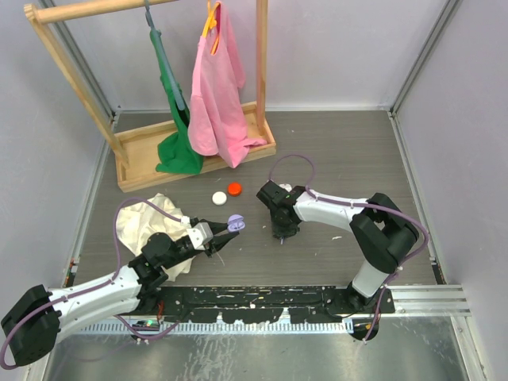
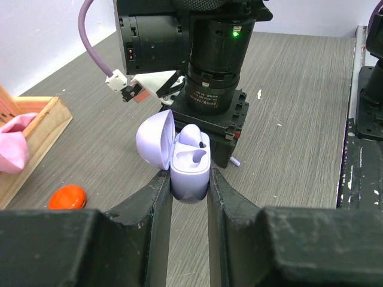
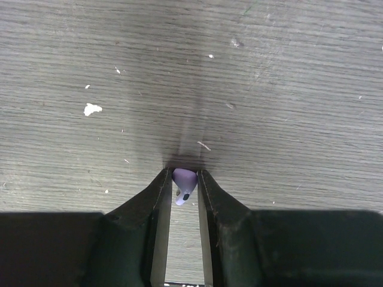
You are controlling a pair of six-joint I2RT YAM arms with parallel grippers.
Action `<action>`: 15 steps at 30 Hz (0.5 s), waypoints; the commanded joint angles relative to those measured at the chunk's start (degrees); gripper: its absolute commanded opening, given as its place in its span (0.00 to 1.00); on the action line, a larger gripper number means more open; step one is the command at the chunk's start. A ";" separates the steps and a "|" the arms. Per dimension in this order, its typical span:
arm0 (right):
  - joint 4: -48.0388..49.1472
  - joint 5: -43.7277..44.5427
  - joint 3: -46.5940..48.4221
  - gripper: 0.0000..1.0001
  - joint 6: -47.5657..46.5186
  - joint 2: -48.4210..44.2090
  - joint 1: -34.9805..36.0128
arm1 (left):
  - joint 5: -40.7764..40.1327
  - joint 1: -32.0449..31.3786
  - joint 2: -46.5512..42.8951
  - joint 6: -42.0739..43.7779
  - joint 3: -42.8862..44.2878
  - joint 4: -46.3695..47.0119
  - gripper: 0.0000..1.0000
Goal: Insert the wireless bluetooth earbuds into the charging case
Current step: Pick up the earbud from the center of the board.
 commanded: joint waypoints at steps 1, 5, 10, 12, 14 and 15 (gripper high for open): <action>1.27 1.37 -0.03 0.25 -1.29 -1.57 0.31 | 0.51 -0.16 -0.08 0.27 2.30 2.94 0.00; 1.58 4.57 1.64 0.24 -3.35 -3.61 1.71 | 0.50 -0.11 0.71 0.27 2.42 3.13 0.00; 3.02 10.69 3.42 0.24 -5.02 -6.09 4.79 | 0.06 -0.18 1.57 0.20 2.70 3.08 0.00; 3.64 12.31 3.75 0.24 -5.59 -7.30 5.93 | -0.64 -0.18 1.72 0.18 2.70 3.11 0.00; 4.18 14.19 4.13 0.24 -6.34 -8.70 7.27 | -1.29 -0.14 1.92 0.18 2.70 3.06 0.00; 4.39 15.25 4.30 0.24 -6.82 -9.36 8.05 | -1.61 -0.15 2.15 0.18 2.70 3.12 0.00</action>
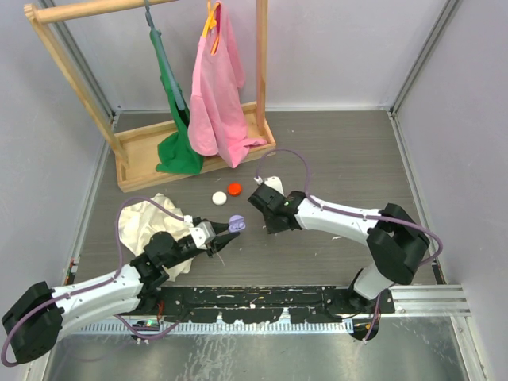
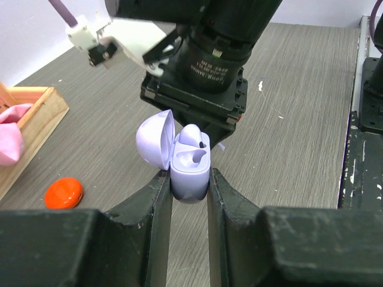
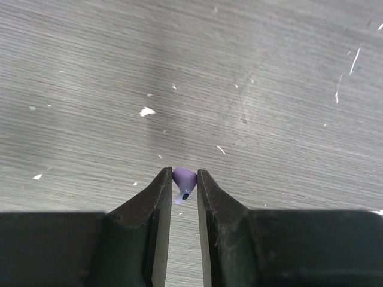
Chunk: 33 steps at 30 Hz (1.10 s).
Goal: Insert the wireless bluetooth earbuds into the charging case
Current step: Pick up the earbud from the center of the board, then place the earbud in the charging case.
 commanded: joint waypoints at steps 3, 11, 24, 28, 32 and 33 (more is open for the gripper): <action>3.34 9.36 3.56 0.24 -3.54 -6.97 4.28 | -2.19 -0.15 0.34 0.18 2.70 2.96 0.00; 11.49 14.02 0.59 0.23 -9.82 -15.84 9.12 | -5.39 -0.10 0.27 0.35 2.46 2.82 0.00; 32.68 10.49 -10.14 0.22 -20.81 -29.72 16.31 | -4.69 -0.12 0.90 0.37 2.44 3.44 0.00; 39.73 9.04 -12.54 0.22 -23.02 -30.35 18.23 | -5.07 -0.18 1.22 0.18 2.44 3.63 0.00; 45.92 9.21 -14.10 0.22 -25.51 -29.33 20.12 | -4.50 -0.10 1.70 -0.13 2.52 4.11 0.00; 47.50 9.41 -14.55 0.22 -26.06 -29.08 20.50 | -4.43 -0.08 1.73 -0.17 2.48 4.14 0.00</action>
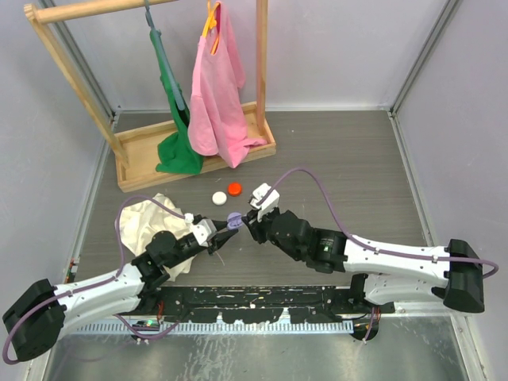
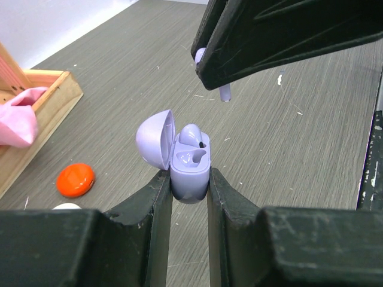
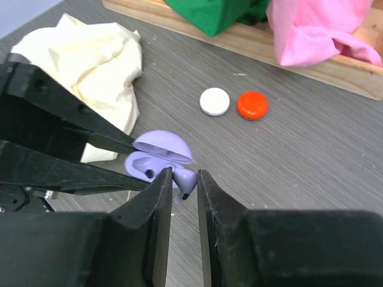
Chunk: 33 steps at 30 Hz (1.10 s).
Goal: Insert the wireless bluetooth earbuds into the charging case
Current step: Place the earbud in the charging case.
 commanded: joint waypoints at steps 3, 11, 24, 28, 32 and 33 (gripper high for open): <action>16.59 0.26 -2.27 0.22 -5.22 0.98 2.17 | 0.02 -0.12 0.05 -0.30 2.30 4.23 0.00; 24.58 1.40 -4.45 0.22 -7.22 5.06 3.39 | 0.72 -0.10 -0.34 -0.61 2.15 4.71 0.00; 24.40 1.85 -5.34 0.22 -6.04 6.44 4.47 | 0.51 -0.13 -0.97 -0.88 1.95 4.76 0.00; 23.63 2.77 -5.59 0.22 -6.03 6.08 4.96 | 0.28 -0.16 -0.96 -0.96 1.91 4.76 0.00; 22.95 4.29 -6.00 0.22 -6.29 5.43 5.28 | 0.17 -0.17 -1.21 -0.96 1.87 4.65 0.00; 22.85 4.76 -6.18 0.22 -6.37 5.13 5.28 | 0.13 -0.11 -1.22 -0.96 1.87 4.62 0.00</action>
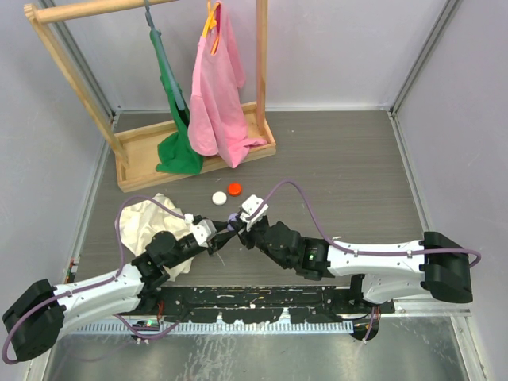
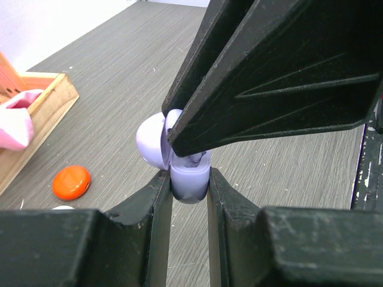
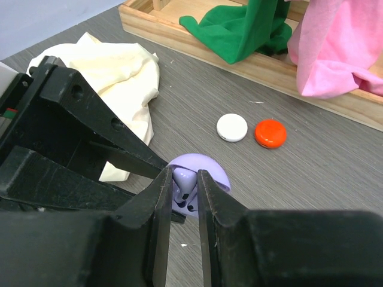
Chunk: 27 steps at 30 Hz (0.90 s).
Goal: Insert the wireless bluetooth earbuds into the charging case
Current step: Place the earbud in the charging case.
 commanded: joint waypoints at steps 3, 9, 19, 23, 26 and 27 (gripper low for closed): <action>1.66 3.56 -1.29 0.22 -0.35 -2.52 0.91 | -0.50 -0.16 -1.16 -0.50 1.87 4.57 0.00; 1.53 3.01 -1.48 0.24 -0.36 -2.89 1.03 | -0.49 -0.16 -1.10 -0.50 1.89 4.55 0.00; 0.98 -0.47 -0.90 0.39 0.81 -2.62 1.06 | -0.09 -0.09 -0.90 -0.59 2.00 4.64 0.00; -1.60 -1.21 0.10 0.46 0.82 -4.27 1.11 | 0.23 -0.10 -0.59 -0.59 2.05 4.67 0.00; -6.07 -1.81 2.11 0.56 0.98 -5.16 1.11 | 0.52 -0.23 -0.22 -0.59 2.14 4.66 0.00; -8.03 -1.91 3.20 0.59 0.93 -5.29 0.98 | 0.72 -0.15 0.01 -0.59 2.15 4.67 0.00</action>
